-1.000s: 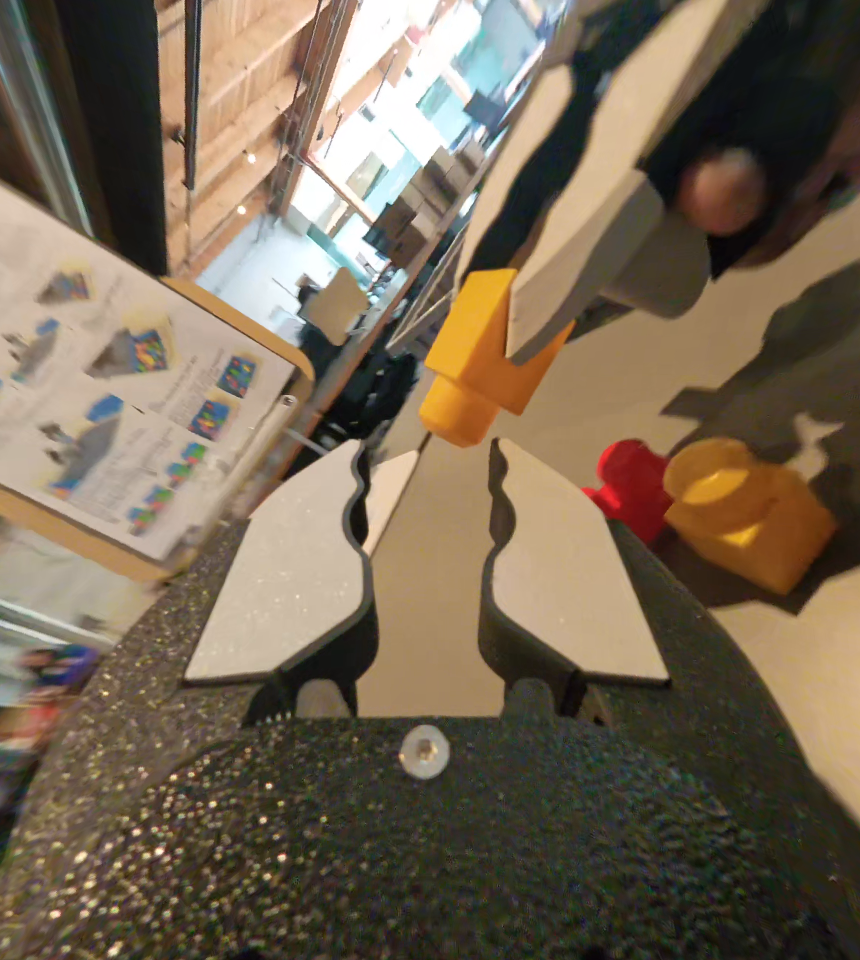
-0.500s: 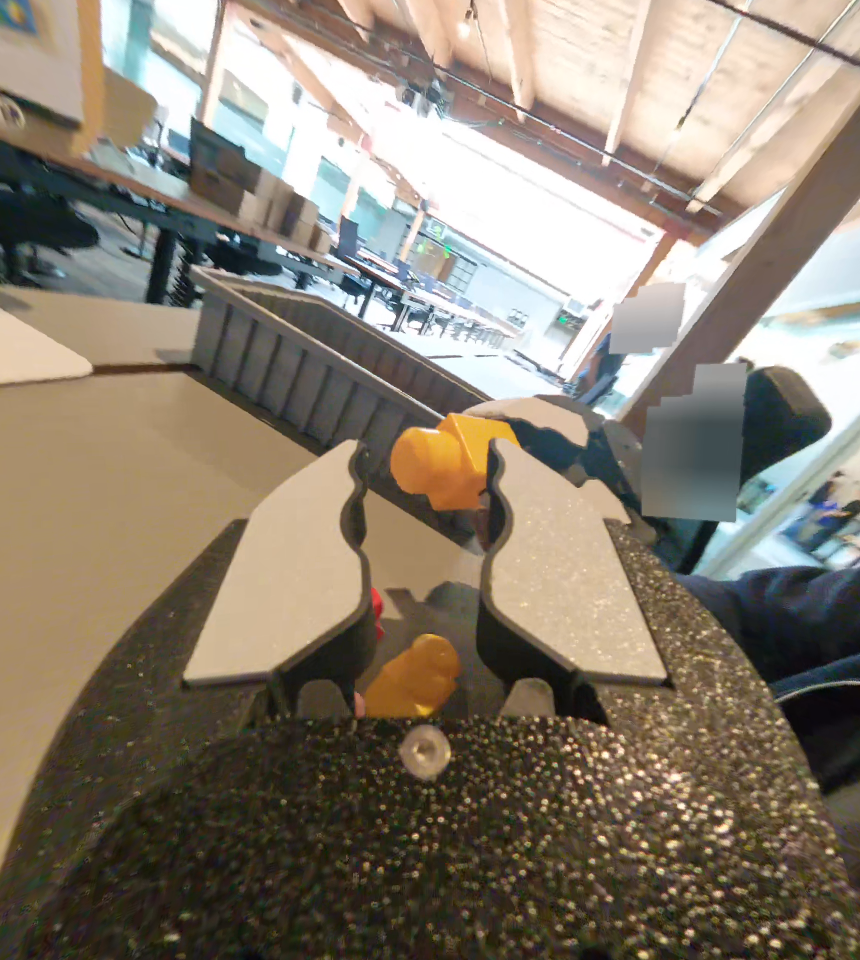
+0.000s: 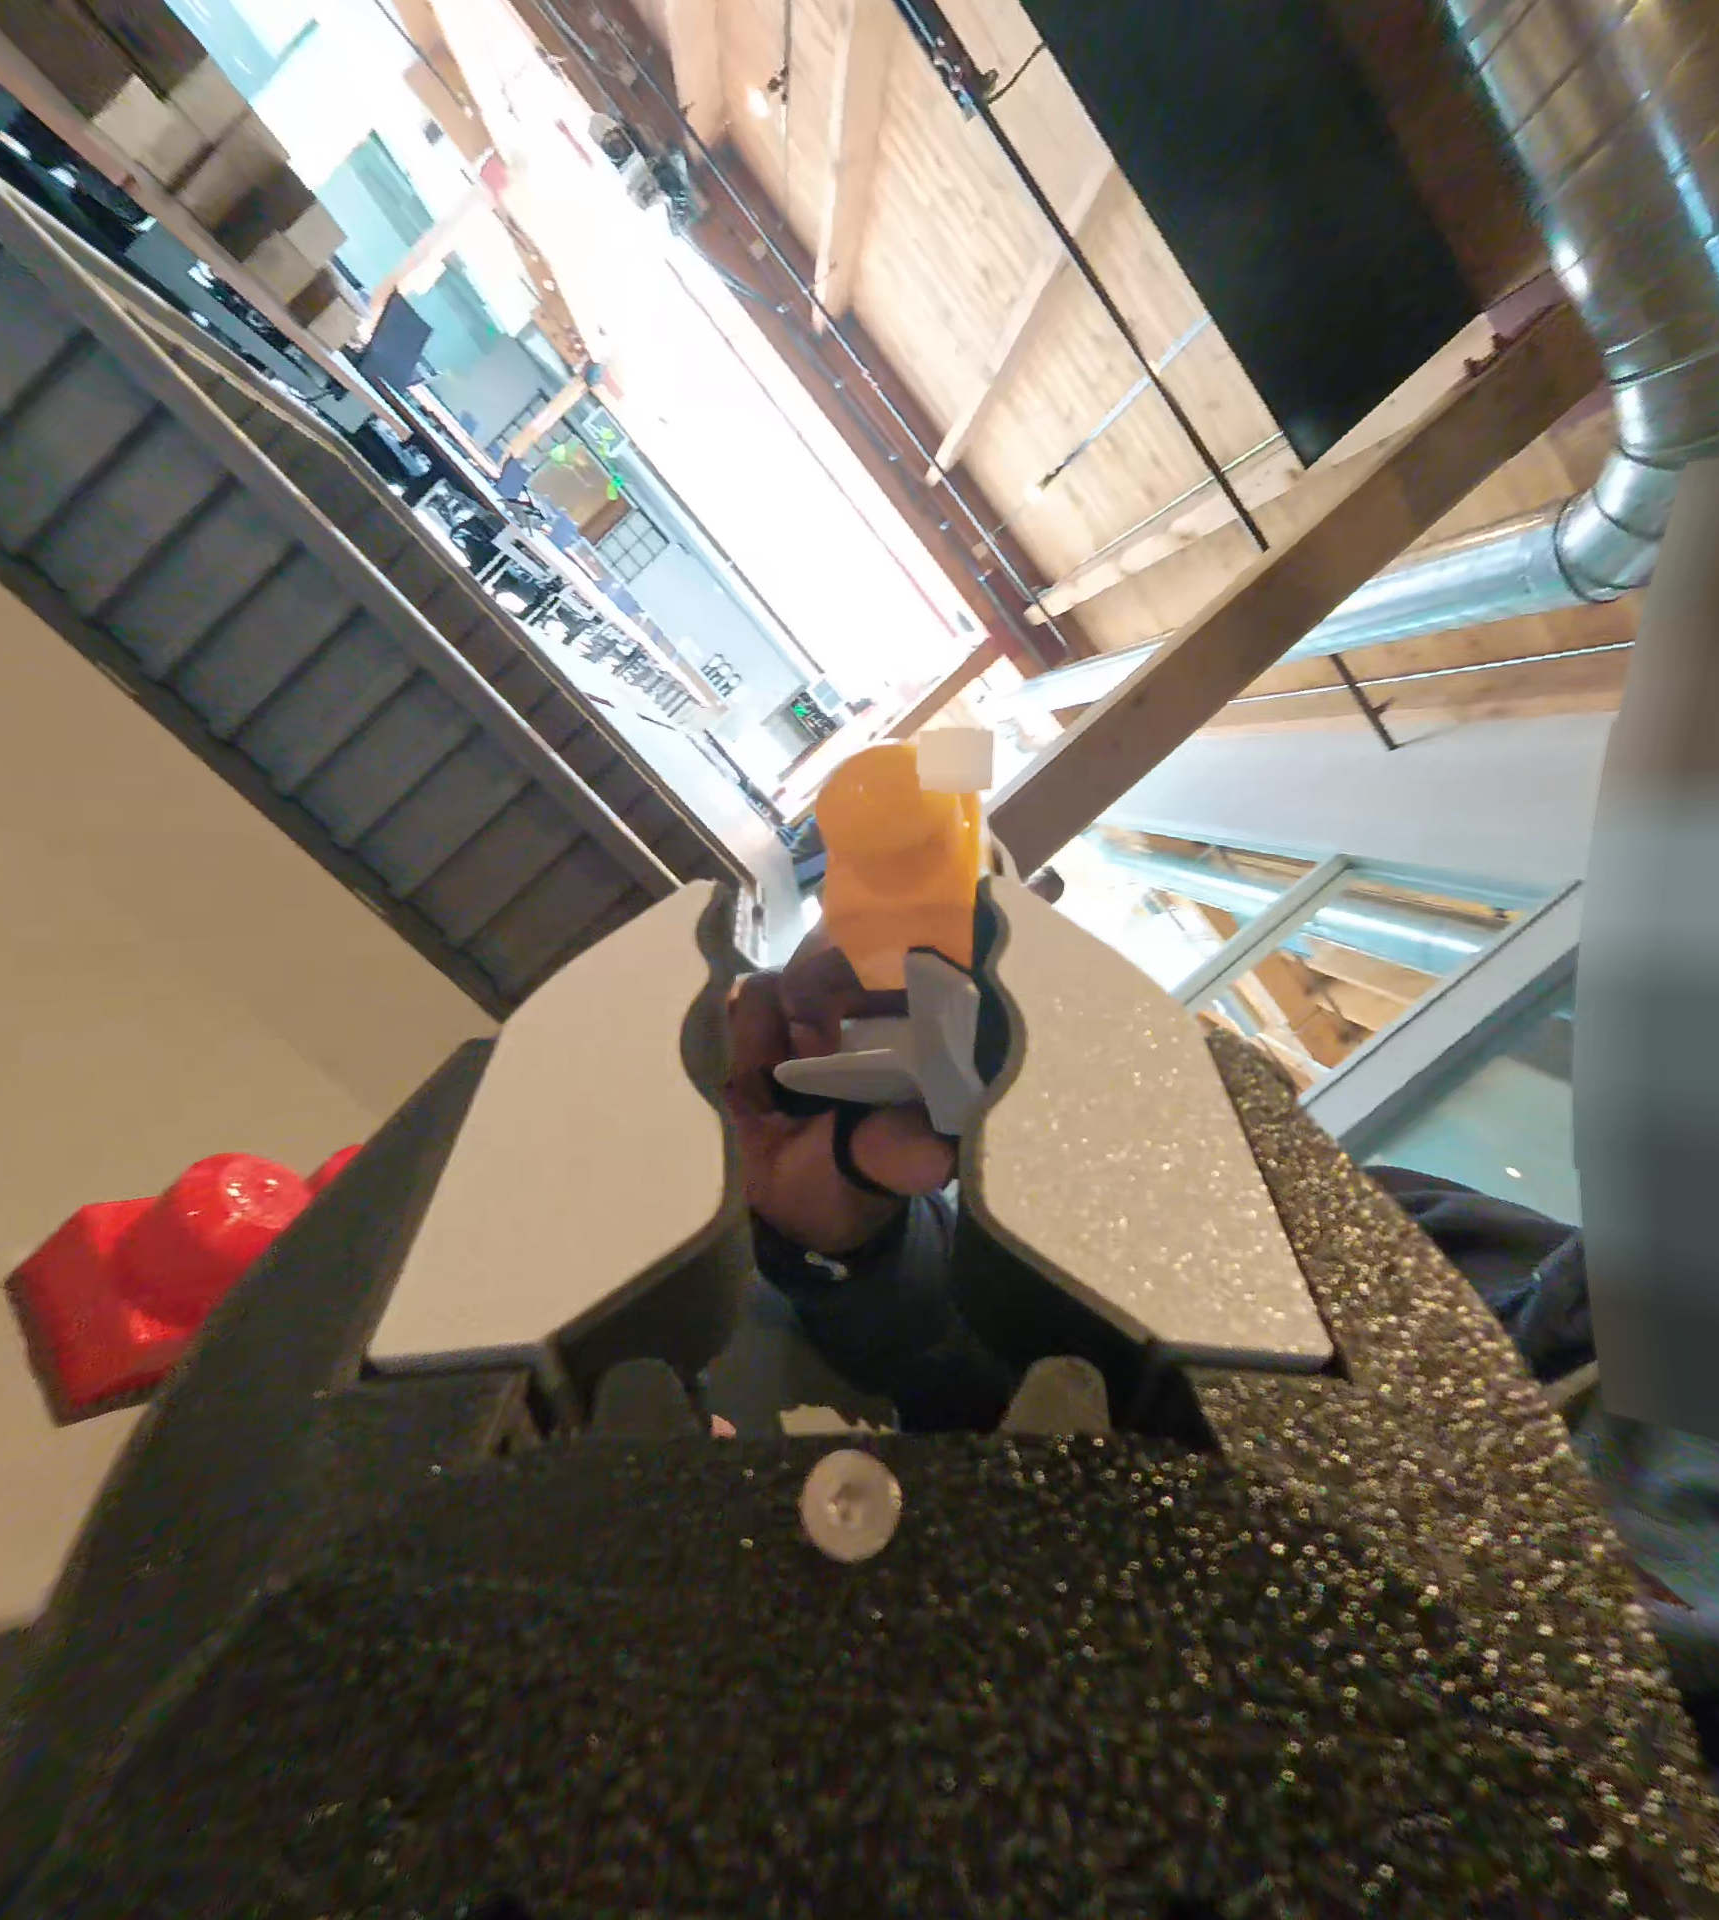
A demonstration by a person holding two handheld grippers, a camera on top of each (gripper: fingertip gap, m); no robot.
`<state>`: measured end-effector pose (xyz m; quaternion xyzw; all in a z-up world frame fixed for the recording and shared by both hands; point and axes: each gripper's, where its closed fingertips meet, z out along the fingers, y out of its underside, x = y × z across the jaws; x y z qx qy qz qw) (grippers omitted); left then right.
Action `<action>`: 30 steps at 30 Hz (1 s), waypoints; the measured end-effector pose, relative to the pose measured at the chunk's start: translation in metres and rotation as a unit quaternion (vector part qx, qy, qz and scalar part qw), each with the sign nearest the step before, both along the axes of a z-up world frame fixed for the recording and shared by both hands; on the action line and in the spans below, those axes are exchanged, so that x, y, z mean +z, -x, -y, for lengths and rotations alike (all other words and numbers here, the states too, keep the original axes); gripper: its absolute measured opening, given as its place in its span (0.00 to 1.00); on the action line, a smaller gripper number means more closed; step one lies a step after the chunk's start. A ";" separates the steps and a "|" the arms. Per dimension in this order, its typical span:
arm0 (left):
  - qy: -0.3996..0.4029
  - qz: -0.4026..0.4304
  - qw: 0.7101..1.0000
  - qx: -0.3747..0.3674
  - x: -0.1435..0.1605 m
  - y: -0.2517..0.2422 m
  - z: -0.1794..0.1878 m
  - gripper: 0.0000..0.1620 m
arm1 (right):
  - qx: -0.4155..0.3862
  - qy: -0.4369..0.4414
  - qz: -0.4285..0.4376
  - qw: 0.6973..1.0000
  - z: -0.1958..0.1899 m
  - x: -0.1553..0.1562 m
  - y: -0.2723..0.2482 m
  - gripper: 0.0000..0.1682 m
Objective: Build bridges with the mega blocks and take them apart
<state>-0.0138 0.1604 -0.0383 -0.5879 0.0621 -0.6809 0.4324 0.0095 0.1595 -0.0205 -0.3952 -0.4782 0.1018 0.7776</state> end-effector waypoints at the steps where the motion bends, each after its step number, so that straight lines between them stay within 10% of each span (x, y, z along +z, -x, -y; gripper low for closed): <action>1: -0.001 0.004 1.000 -0.004 0.001 -0.001 0.001 0.26 | -0.001 -0.007 -0.001 1.000 0.002 0.000 0.002 0.21; 13: -0.013 0.041 0.999 -0.034 0.003 -0.014 0.013 0.22 | -0.002 -0.041 0.007 0.999 0.014 -0.010 0.020 0.22; 21: -0.153 -0.113 0.980 0.056 -0.001 0.008 0.004 0.22 | 0.072 0.076 0.054 0.993 0.009 -0.039 0.026 0.36; 30: -0.317 -0.529 0.787 -0.014 -0.109 0.024 0.010 0.22 | 0.128 0.338 0.188 0.913 -0.031 -0.105 -0.006 0.31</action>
